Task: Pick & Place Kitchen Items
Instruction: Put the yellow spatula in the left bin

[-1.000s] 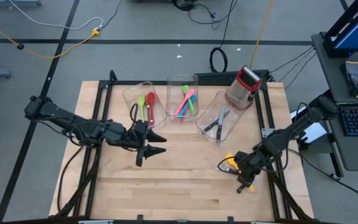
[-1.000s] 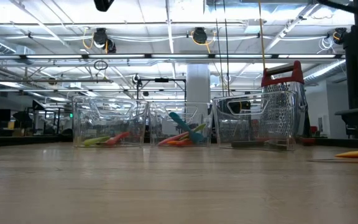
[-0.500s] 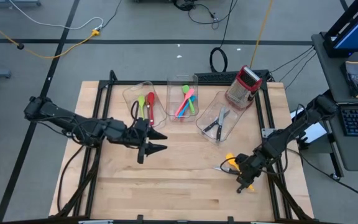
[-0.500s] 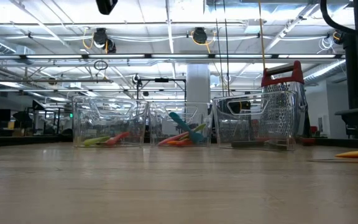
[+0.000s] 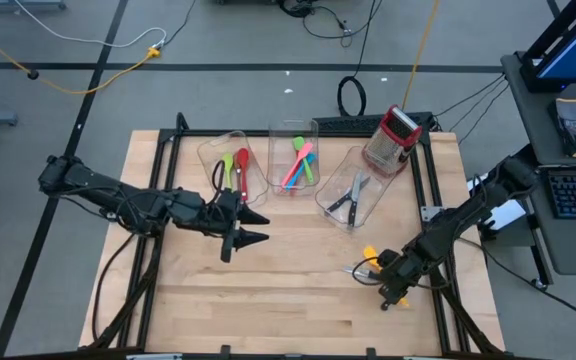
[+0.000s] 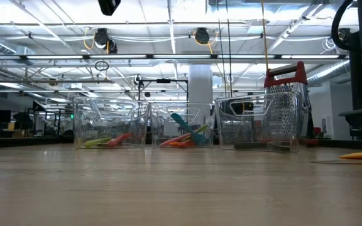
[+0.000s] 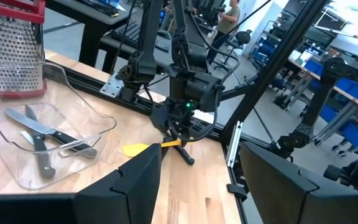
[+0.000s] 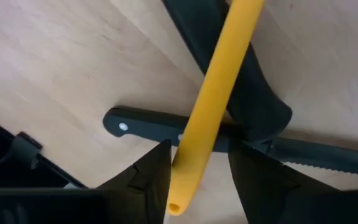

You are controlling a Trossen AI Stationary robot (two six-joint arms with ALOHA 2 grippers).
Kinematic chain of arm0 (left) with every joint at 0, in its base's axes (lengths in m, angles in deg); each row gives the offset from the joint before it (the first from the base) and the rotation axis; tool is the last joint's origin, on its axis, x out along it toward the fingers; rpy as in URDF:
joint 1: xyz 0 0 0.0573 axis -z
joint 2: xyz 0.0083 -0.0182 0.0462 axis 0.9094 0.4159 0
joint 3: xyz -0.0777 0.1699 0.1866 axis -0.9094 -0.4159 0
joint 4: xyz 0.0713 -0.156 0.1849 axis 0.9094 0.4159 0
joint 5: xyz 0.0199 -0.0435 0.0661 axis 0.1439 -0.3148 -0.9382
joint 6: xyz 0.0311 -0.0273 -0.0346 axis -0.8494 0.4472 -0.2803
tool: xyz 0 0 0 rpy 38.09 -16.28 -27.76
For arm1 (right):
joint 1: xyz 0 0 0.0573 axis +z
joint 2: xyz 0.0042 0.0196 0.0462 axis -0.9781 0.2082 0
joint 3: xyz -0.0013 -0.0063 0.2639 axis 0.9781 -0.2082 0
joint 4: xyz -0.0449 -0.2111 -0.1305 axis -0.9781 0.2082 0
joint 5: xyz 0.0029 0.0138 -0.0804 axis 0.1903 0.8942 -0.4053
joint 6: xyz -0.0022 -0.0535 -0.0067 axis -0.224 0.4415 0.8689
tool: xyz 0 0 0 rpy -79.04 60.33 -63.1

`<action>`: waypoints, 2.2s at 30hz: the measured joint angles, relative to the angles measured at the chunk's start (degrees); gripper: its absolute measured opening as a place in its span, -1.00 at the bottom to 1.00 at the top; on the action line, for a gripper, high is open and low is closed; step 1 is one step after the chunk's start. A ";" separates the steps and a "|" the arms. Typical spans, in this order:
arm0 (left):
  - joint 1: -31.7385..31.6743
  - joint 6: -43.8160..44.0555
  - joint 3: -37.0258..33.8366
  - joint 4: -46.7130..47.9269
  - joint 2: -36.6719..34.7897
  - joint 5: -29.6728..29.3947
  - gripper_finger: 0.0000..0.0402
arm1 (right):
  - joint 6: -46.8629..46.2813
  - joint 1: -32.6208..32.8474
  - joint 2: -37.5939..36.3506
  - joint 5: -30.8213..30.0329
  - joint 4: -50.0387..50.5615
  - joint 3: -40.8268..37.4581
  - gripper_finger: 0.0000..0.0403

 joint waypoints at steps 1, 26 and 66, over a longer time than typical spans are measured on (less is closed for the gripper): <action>0.00 0.04 0.00 0.01 0.00 0.01 0.12 | 0.00 0.00 0.32 0.01 -0.22 0.00 -0.27; 0.00 -0.20 0.00 0.03 0.00 -0.13 0.12 | -6.27 -0.02 -8.50 1.52 -1.75 0.00 -0.88; 0.17 26.76 5.67 -27.15 19.49 -10.59 0.12 | 34.29 -12.40 -20.20 -28.84 -45.43 0.07 -0.88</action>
